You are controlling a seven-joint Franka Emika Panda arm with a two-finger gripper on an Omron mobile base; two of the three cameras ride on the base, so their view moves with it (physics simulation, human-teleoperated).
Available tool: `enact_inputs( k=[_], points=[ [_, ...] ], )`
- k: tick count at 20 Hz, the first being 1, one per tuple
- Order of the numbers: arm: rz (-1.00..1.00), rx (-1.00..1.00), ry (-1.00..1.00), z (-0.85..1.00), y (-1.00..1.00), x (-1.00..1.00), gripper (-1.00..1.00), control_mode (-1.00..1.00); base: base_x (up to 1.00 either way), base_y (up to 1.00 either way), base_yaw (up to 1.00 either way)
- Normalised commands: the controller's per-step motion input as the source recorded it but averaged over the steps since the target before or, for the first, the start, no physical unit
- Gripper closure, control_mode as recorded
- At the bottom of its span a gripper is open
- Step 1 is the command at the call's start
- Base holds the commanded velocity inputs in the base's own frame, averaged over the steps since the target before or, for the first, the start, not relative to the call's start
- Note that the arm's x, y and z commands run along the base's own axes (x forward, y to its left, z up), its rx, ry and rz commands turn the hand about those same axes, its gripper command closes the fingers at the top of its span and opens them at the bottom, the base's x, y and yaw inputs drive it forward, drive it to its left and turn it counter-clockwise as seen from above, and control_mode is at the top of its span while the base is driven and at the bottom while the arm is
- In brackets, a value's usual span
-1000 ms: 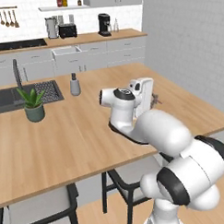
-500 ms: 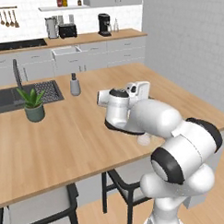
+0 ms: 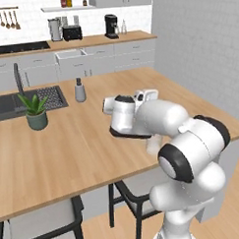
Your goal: Take a straw from the drawer in front and place it inside the glass cup on the dining counter.
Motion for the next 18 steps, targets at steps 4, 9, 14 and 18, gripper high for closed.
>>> enact_inputs(
  k=[4,9,14,18],
  points=[
    [-0.03,0.00,0.00,-0.14,0.00,0.31,1.00,-1.00,0.00,0.00,0.00],
    [-0.03,0.00,0.00,-0.12,0.00,0.12,1.00,-1.00,0.00,0.00,0.00],
    [-0.03,-0.01,0.00,-0.21,0.00,0.08,1.00,-1.00,0.00,0.00,0.00],
    [-0.03,-0.03,0.00,-0.23,-0.03,0.22,1.00,-1.00,0.00,0.00,0.00]
  ],
)
